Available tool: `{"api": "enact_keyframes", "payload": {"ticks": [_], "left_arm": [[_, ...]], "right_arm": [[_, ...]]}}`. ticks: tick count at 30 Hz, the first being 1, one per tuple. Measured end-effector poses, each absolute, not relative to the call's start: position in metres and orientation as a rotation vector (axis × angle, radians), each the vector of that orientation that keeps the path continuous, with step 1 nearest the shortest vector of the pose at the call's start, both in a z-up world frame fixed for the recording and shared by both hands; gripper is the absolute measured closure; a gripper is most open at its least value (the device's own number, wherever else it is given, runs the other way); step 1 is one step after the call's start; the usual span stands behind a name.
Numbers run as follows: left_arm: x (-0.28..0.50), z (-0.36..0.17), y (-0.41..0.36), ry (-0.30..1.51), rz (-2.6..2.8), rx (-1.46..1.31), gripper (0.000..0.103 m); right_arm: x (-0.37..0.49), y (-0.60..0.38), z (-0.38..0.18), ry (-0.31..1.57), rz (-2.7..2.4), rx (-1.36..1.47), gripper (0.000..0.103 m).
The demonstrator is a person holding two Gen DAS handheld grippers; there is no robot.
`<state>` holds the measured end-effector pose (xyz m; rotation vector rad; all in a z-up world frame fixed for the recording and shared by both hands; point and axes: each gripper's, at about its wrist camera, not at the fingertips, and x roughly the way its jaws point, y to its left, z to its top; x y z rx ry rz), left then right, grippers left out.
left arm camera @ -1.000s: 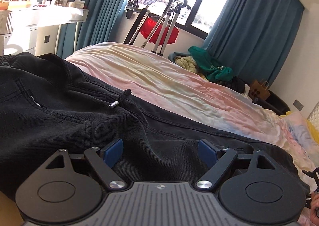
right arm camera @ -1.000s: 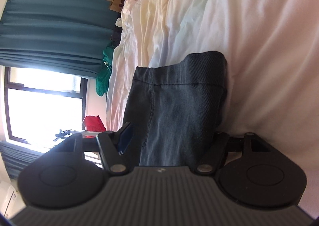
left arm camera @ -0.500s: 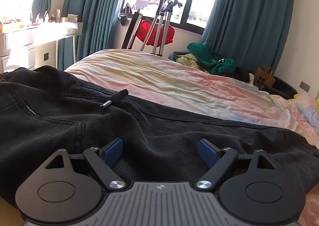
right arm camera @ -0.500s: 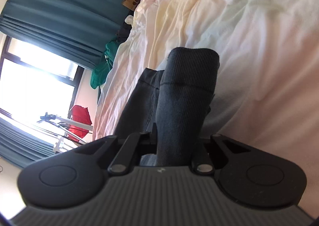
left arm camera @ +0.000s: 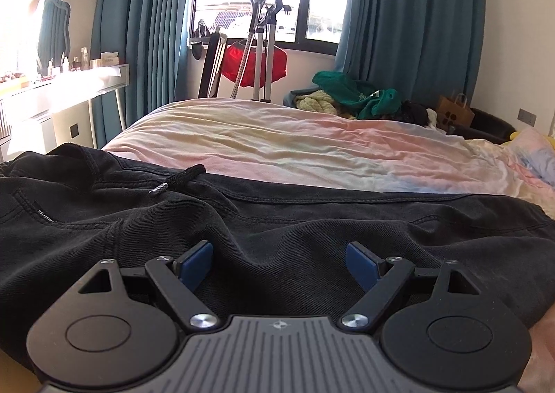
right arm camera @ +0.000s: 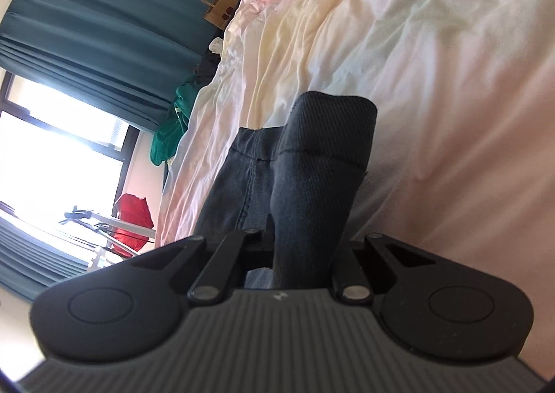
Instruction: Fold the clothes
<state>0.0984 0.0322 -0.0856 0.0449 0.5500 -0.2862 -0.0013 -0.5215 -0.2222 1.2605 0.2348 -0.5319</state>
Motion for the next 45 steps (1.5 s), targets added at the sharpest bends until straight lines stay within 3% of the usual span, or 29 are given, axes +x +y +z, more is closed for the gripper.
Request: {"api": "enact_keyframes", "payload": {"ticks": [5, 26, 37, 45], "left_arm": [[0.108, -0.106, 0.023, 0.664, -0.268, 0.141, 0.017], [0.112, -0.116, 0.021, 0.676, -0.276, 0.187, 0.016], [0.118, -0.105, 0.028, 0.694, -0.311, 0.157, 0.016], [0.113, -0.079, 0.051, 0.638, -0.313, -0.014, 0.016]], "right_arm": [[0.003, -0.518, -0.218, 0.248, -0.537, 1.214, 0.092], [0.013, -0.506, -0.194, 0.322, -0.612, 1.028, 0.092], [0.046, -0.456, -0.097, 0.235, -0.589, 0.717, 0.092], [0.083, -0.345, -0.003, 0.192, -0.366, 0.236, 0.092]]}}
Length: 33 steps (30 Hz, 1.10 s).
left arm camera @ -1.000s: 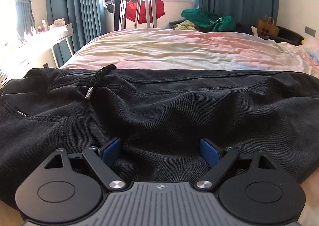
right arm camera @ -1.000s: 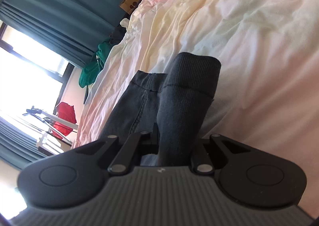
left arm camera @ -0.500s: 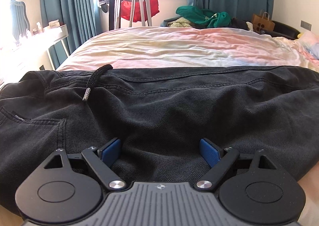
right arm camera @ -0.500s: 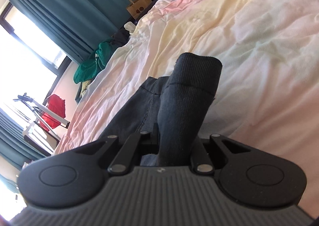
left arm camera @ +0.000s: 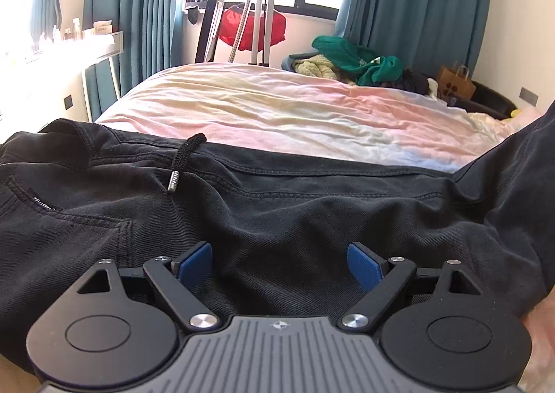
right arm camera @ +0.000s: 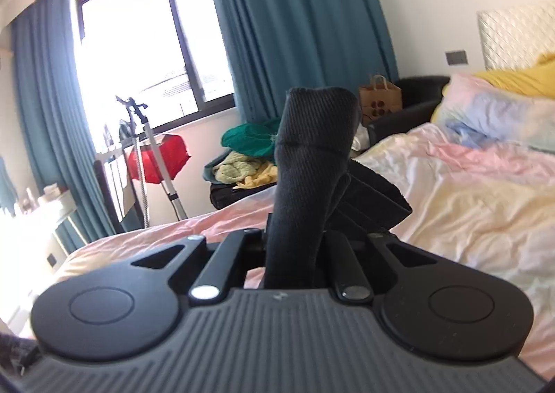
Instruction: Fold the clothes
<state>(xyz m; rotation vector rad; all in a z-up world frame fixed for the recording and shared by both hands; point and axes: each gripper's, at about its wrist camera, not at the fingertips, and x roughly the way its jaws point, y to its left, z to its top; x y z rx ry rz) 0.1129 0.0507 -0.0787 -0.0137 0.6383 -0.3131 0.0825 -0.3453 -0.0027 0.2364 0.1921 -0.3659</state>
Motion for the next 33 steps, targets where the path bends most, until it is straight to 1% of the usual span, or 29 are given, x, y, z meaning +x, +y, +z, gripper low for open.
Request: {"api": "enact_keyframes", "payload": {"ticks": [3, 6, 10, 15, 16, 18, 21, 24, 25, 26, 28, 29, 33], "left_arm": [[0.108, -0.065, 0.063, 0.594, -0.297, -0.087, 0.016], [0.105, -0.053, 0.078, 0.57, -0.272, -0.144, 0.016], [0.101, -0.043, 0.1, 0.555, -0.234, -0.208, 0.016], [0.096, -0.04, 0.114, 0.55, -0.208, -0.244, 0.016], [0.096, -0.04, 0.114, 0.548, -0.207, -0.246, 0.016], [0.096, -0.04, 0.114, 0.545, -0.211, -0.253, 0.016], [0.1, -0.042, 0.109, 0.542, -0.233, -0.253, 0.016], [0.102, -0.045, 0.105, 0.55, -0.254, -0.245, 0.016], [0.102, -0.046, 0.103, 0.555, -0.265, -0.247, 0.016], [0.102, -0.047, 0.102, 0.553, -0.279, -0.248, 0.016], [0.098, -0.049, 0.101, 0.531, -0.315, -0.247, 0.016], [0.096, -0.049, 0.099, 0.52, -0.329, -0.241, 0.016], [0.09, -0.054, 0.084, 0.512, -0.356, -0.175, 0.016]], "right_arm": [[0.097, -0.283, 0.01, 0.189, -0.256, 0.047, 0.092], [0.109, -0.22, -0.002, 0.203, -0.151, -0.112, 0.092], [0.121, -0.145, -0.054, 0.29, 0.003, -0.263, 0.092], [0.127, -0.077, -0.14, 0.505, 0.142, -0.41, 0.091], [0.125, -0.069, -0.15, 0.516, 0.141, -0.448, 0.09], [0.121, -0.059, -0.162, 0.508, 0.125, -0.511, 0.089], [0.12, -0.061, -0.152, 0.505, 0.139, -0.51, 0.087], [0.113, -0.057, -0.142, 0.521, 0.184, -0.488, 0.074], [0.108, -0.057, -0.139, 0.527, 0.194, -0.481, 0.062], [0.102, -0.058, -0.135, 0.526, 0.205, -0.469, 0.045], [0.09, -0.061, -0.124, 0.525, 0.235, -0.432, 0.033], [0.084, -0.063, -0.117, 0.528, 0.255, -0.407, 0.029], [0.057, -0.081, -0.099, 0.499, 0.342, -0.371, 0.029]]}}
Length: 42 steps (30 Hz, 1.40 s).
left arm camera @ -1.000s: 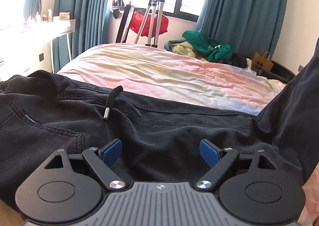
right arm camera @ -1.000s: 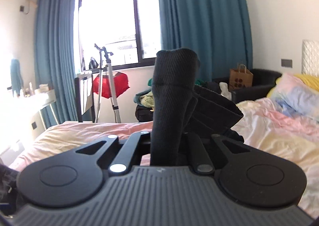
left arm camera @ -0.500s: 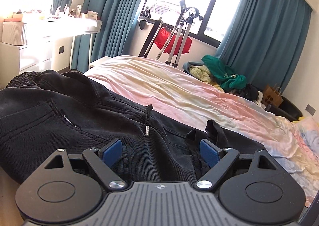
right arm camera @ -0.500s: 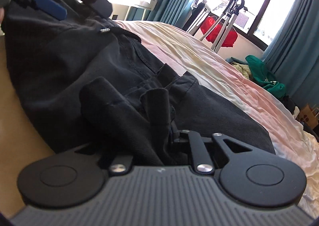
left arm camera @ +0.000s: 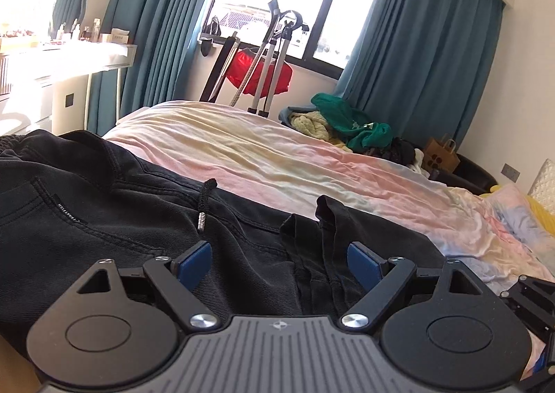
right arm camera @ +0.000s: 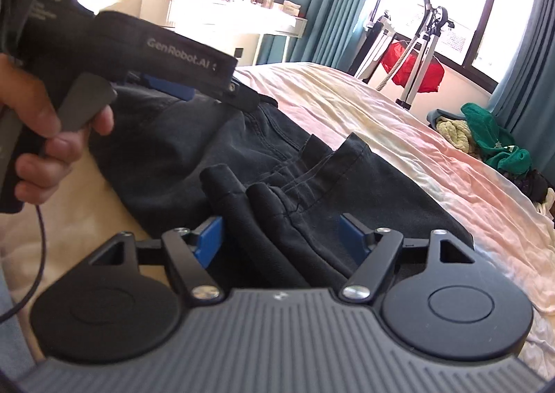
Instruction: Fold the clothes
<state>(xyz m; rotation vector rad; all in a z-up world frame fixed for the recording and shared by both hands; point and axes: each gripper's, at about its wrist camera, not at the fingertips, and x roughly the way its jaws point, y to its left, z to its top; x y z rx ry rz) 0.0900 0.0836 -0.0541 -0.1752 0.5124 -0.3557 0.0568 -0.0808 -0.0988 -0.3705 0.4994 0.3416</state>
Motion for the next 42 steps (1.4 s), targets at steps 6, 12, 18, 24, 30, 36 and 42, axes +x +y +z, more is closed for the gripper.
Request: {"api": "enact_keyframes", "payload": {"ticks": [6, 12, 18, 24, 30, 36, 42], "left_arm": [[0.086, -0.064, 0.057, 0.525, -0.39, -0.057, 0.016], [0.081, -0.077, 0.034, 0.538, -0.4, 0.102, 0.015], [0.082, -0.091, 0.027, 0.584, -0.401, 0.159, 0.012], [0.089, -0.092, 0.037, 0.625, -0.377, 0.115, 0.01], [0.084, -0.061, 0.075, 0.589, -0.274, -0.007, 0.01], [0.078, -0.004, 0.169, 0.593, -0.021, -0.232, 0.008], [0.059, -0.018, 0.264, 0.593, 0.083, -0.465, 0.002]], "right_arm": [[0.053, -0.144, -0.08, 0.471, 0.218, 0.005, 0.029], [0.081, -0.177, -0.093, 0.482, -0.087, 0.108, 0.029], [0.099, -0.205, -0.119, 0.609, -0.146, 0.233, 0.029], [0.119, -0.214, -0.157, 0.774, -0.164, 0.239, 0.029], [0.114, -0.212, -0.152, 0.762, -0.173, 0.251, 0.028], [0.11, -0.21, -0.149, 0.762, -0.163, 0.226, 0.029], [0.106, -0.21, -0.147, 0.756, -0.166, 0.234, 0.029]]}}
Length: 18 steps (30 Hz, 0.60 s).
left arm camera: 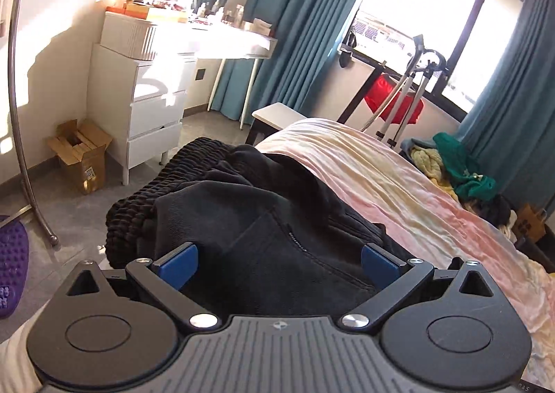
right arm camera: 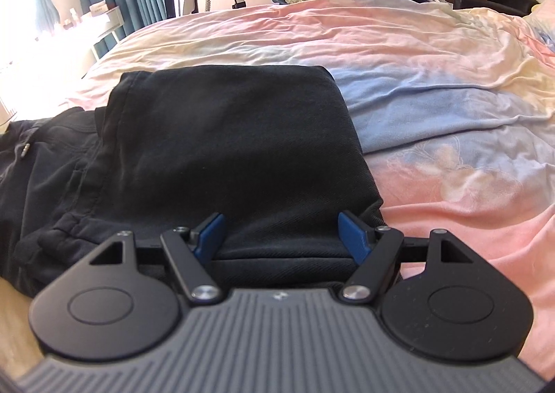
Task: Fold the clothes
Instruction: 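Grasp the ribbed black waistband with the left gripper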
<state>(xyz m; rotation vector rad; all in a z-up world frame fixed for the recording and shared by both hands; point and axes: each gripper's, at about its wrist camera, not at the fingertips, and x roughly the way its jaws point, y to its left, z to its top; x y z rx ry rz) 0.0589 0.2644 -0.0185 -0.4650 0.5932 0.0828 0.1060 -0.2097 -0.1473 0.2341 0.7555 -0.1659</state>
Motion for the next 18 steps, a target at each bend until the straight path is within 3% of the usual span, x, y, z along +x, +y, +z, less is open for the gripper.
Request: {"api": "enact_keyframes", "payload": {"ticks": [3, 6, 12, 18], "left_arm": [[0.05, -0.044, 0.303, 0.647, 0.084, -0.712, 0.002], [0.045, -0.057, 0.336, 0.566, 0.084, -0.958, 0.001], [0.07, -0.108, 0.36, 0.615, 0.067, -1.293, 0.004], [0.087, -0.13, 0.376, 0.5, 0.044, -1.376, 0.006]], "right_arm": [[0.102, -0.205, -0.143, 0.732, -0.19, 0.228, 0.029], [0.1, -0.194, -0.138, 0.691, -0.217, 0.166, 0.029], [0.107, -0.174, -0.133, 0.654, -0.175, 0.117, 0.029], [0.128, -0.158, -0.128, 0.628, -0.152, 0.081, 0.029]]}}
